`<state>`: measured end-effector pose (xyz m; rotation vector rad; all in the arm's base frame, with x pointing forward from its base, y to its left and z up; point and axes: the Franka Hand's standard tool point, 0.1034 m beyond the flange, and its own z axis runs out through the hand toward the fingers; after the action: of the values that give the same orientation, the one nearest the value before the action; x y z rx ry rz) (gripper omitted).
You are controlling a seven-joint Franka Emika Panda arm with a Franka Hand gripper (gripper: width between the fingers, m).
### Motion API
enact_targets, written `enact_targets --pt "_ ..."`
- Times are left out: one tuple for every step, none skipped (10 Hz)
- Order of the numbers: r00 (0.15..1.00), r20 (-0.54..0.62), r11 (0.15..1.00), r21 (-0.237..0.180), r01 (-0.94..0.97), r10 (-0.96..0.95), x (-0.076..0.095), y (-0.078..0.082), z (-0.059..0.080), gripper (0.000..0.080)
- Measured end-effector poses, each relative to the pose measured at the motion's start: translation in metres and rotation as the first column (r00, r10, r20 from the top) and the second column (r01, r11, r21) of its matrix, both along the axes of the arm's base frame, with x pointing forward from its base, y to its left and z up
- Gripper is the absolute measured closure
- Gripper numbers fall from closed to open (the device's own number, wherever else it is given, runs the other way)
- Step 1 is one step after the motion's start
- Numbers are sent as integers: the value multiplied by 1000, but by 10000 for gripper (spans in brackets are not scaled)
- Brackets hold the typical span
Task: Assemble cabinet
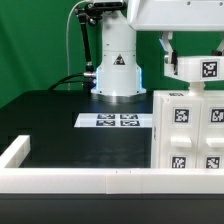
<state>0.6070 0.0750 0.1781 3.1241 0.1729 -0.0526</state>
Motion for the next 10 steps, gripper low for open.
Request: enact_targets --pt "1000 -4 1000 -1 -2 1 3 0 0 243" --pt "1000 -1 1000 -2 -6 6 8 3 -2 243" --pt "1000 -5 1000 -3 -7 7 8 4 -6 243" --pt "1000 -9 1000 -4 -7 7 7 4 -8 243" --pt "1000 -11 1000 -5 -9 9 6 5 -10 243" --pt "1000 -3 1000 -5 -9 9 8 5 -11 243" --pt "1000 20 1000 -3 -9 9 10 5 -12 243" --pt "998 60 1000 3 -9 9 12 5 -11 243" --pt "997 81 1000 6 -8 8 11 4 -12 243" --pt "997 81 1000 6 -5 4 11 4 -11 243"
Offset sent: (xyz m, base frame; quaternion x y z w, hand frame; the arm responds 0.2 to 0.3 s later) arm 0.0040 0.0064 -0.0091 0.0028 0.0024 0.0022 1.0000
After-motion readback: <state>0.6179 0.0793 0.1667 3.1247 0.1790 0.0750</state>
